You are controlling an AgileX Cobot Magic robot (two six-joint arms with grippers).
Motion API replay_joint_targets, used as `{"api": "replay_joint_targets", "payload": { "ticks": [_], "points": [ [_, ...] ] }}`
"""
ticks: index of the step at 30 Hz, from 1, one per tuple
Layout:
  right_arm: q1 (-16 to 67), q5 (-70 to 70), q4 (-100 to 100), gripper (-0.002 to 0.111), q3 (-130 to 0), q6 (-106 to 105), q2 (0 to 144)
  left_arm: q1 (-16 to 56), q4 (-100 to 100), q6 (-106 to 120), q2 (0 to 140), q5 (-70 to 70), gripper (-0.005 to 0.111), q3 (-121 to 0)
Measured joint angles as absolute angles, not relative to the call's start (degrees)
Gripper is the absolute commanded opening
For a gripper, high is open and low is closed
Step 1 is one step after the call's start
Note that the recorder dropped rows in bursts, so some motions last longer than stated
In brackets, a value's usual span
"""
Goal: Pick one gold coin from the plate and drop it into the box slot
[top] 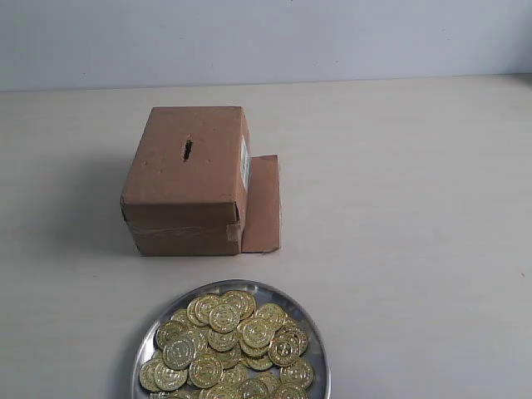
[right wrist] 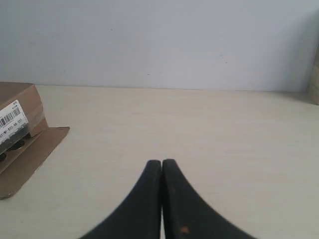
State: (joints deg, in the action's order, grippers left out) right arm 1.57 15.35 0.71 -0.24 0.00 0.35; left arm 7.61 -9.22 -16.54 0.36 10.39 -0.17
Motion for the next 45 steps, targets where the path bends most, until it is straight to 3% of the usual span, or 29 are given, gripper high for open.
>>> {"api": "replay_joint_targets", "payload": {
  "ticks": [32,45],
  "points": [
    [1.6,15.2,0.6,0.000,-0.2,0.0,0.4,7.6,-9.2,-16.5,0.4,10.4,0.000,-0.2],
    [1.6,2.7,5.4,0.000,-0.2,4.5,0.4,7.6,-9.2,-16.5,0.4,10.4,0.000,-0.2]
  ]
}}
